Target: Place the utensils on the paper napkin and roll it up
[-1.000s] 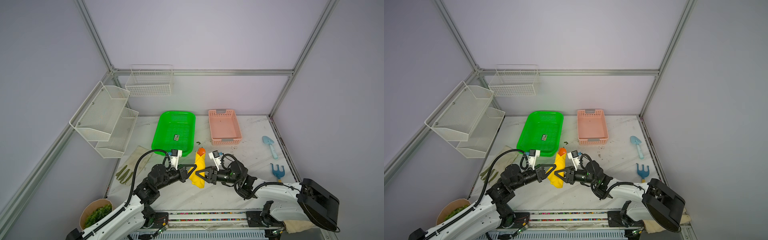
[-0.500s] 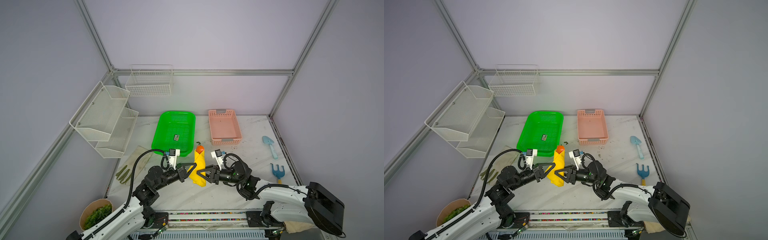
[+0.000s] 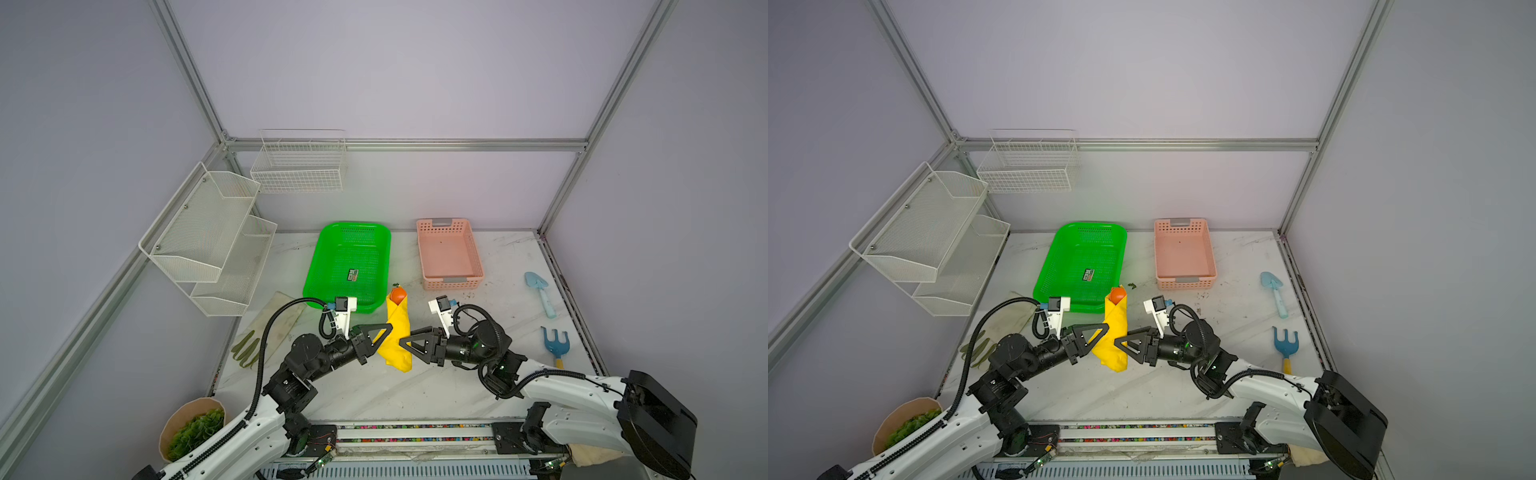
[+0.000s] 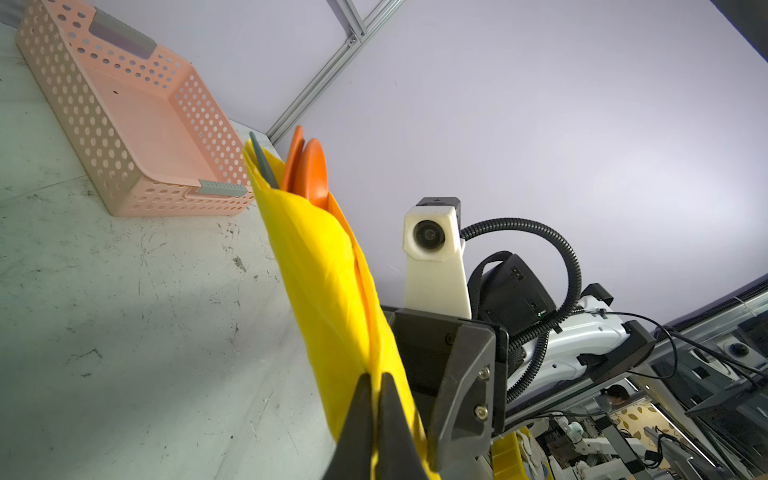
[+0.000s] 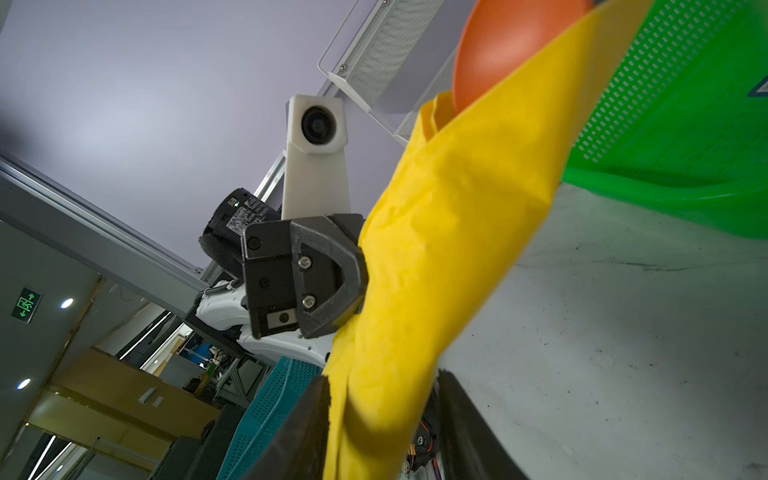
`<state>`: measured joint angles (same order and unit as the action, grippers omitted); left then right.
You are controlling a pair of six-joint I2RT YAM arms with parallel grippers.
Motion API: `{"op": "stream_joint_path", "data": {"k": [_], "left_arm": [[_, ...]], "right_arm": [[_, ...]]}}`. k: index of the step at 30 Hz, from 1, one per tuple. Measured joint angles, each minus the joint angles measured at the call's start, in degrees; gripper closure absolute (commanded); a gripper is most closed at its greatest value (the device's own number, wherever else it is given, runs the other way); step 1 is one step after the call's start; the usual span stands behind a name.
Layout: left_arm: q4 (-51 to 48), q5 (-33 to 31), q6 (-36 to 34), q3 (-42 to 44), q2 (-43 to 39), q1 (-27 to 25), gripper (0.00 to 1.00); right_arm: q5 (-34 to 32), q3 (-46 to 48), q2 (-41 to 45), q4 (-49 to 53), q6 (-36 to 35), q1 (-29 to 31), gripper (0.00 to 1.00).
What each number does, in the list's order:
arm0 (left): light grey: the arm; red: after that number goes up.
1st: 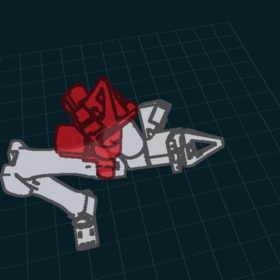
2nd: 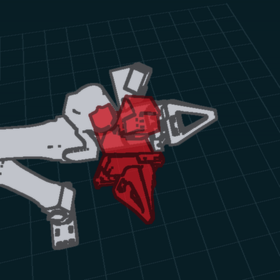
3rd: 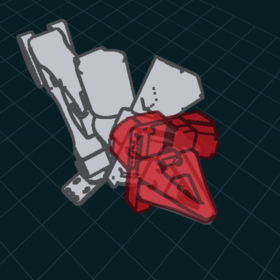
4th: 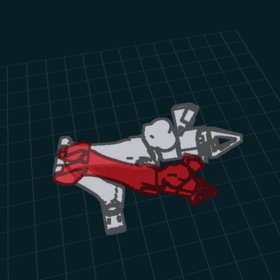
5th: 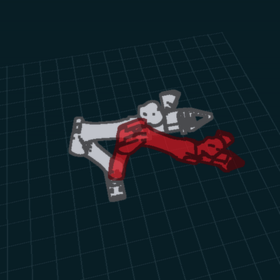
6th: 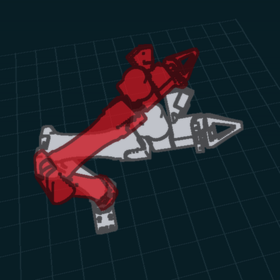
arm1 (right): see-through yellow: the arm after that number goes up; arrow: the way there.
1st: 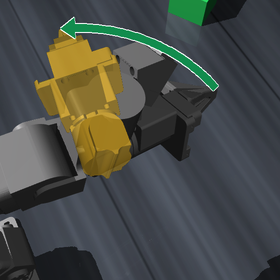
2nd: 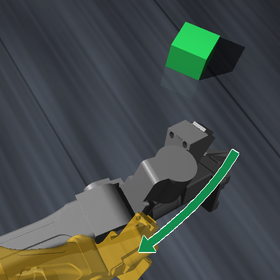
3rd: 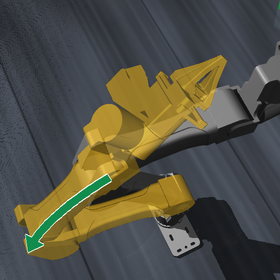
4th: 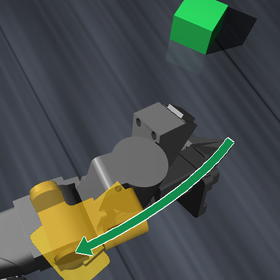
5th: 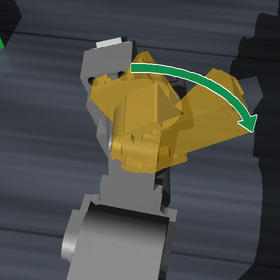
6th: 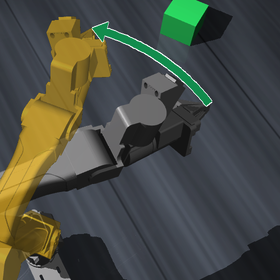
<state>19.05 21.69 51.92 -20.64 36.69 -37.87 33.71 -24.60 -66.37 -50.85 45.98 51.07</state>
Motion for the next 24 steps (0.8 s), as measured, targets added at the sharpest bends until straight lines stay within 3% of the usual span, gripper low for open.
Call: {"op": "stream_joint_path", "data": {"k": [24], "left_arm": [[2.8, 0.7, 0.2, 0.8, 0.1, 0.2, 1.0]], "right_arm": [[5.0, 0.1, -2.2, -5.3, 3.3, -3.0, 0.67]]}}
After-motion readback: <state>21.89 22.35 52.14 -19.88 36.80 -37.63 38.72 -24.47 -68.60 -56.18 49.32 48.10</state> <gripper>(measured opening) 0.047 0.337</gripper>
